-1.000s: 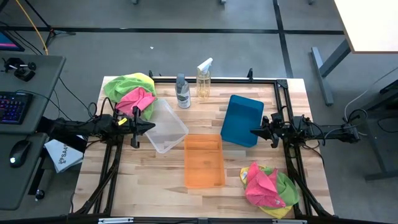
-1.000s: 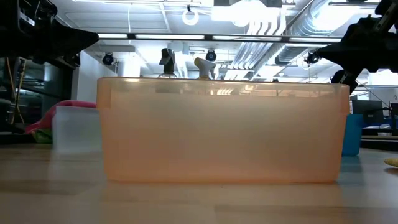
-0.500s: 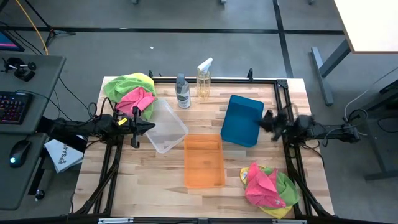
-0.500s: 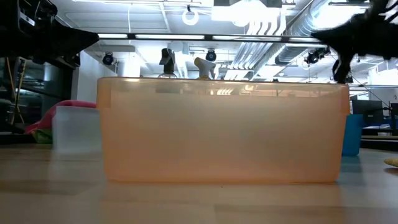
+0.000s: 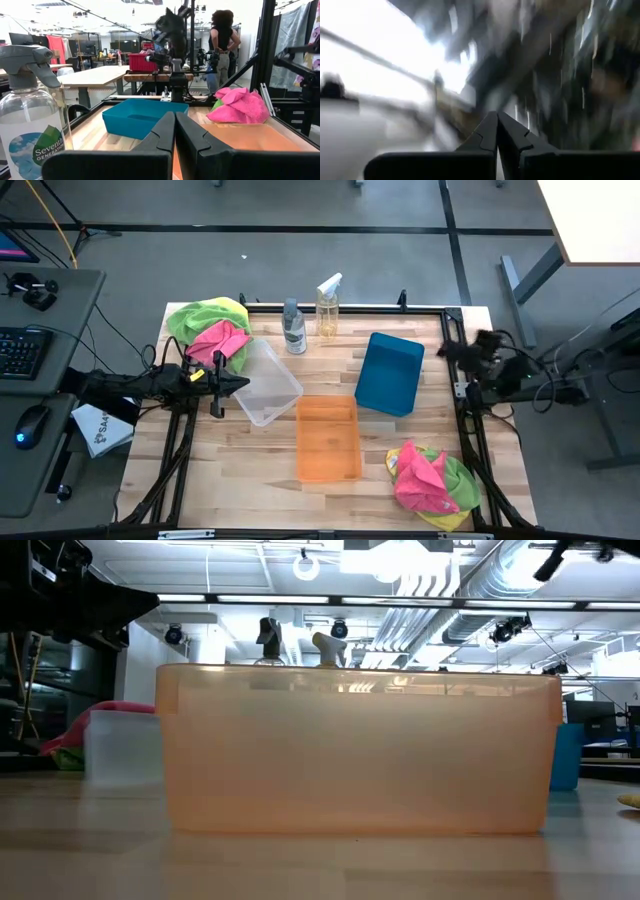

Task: Sort microfiber towel by color & place in baskets
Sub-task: Put the pink microfiber towel into the blue bin

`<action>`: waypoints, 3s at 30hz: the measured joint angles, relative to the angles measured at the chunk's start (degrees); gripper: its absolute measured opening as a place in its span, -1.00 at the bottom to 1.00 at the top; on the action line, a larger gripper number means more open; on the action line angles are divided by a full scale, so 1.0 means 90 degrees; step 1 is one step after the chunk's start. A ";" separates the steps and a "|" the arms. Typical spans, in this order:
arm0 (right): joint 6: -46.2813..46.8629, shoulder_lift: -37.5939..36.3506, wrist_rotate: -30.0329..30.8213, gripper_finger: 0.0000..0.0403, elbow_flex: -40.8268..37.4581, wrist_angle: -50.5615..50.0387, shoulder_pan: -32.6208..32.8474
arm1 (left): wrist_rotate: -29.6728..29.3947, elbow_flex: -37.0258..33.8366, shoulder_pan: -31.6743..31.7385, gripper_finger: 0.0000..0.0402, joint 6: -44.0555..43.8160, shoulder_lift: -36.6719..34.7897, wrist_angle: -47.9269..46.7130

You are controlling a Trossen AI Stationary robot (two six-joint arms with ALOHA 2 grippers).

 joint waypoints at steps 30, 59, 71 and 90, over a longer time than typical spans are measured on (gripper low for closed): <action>0.3969 0.7665 -0.3082 -0.25 0.4265 -0.8586 0.4051 | 0.0000 0.0000 0.0000 -1.00 0.0001 0.0002 0.0001; -0.0654 0.6952 0.2259 -1.00 0.9483 -1.2869 0.1147 | 0.0002 0.0000 0.0000 -1.00 0.0001 0.0002 0.0001; -0.3166 0.6962 0.2541 -1.00 0.9591 -1.3152 -0.1092 | 0.0000 0.0001 0.0000 -1.00 0.0001 0.0000 0.0001; -0.3216 0.6850 0.1702 -1.00 0.9057 -1.2051 -0.1369 | 0.0002 0.0002 0.0002 -1.00 -0.0001 0.0000 0.0002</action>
